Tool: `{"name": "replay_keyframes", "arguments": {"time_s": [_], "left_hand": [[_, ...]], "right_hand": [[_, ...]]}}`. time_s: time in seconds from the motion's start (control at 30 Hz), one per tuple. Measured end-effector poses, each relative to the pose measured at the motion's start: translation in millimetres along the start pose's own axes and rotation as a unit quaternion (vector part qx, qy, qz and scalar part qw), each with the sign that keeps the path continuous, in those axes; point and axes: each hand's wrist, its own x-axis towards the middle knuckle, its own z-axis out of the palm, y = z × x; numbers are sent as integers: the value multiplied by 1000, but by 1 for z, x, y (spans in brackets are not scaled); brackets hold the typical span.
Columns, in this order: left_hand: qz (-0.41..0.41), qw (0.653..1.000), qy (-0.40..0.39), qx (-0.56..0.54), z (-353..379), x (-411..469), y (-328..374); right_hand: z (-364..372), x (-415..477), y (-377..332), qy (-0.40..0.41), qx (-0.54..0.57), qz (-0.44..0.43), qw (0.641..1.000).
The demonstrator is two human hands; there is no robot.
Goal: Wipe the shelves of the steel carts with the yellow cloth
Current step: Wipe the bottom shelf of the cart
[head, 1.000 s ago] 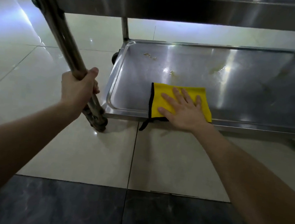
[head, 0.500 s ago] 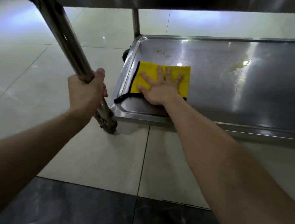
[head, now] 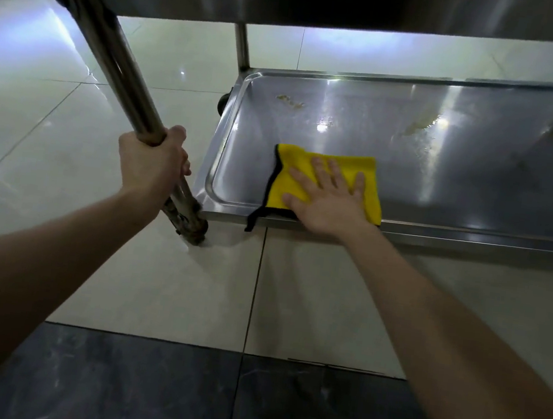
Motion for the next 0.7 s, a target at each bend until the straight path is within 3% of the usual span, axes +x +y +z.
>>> {"name": "replay_keyframes", "arguments": {"time_s": [0.2,0.53,0.7], "left_hand": [[15,1000,19,-2,4,1,-6],[44,997,55,-24,13,4,-16],[34,998,46,-29,12,3,-13]], "right_hand": [[-6,42,29,28,-28,41,998],[-3,146,-123,27,-22,-37,999],[-4,131,-133,7,-17,-35,999]]}}
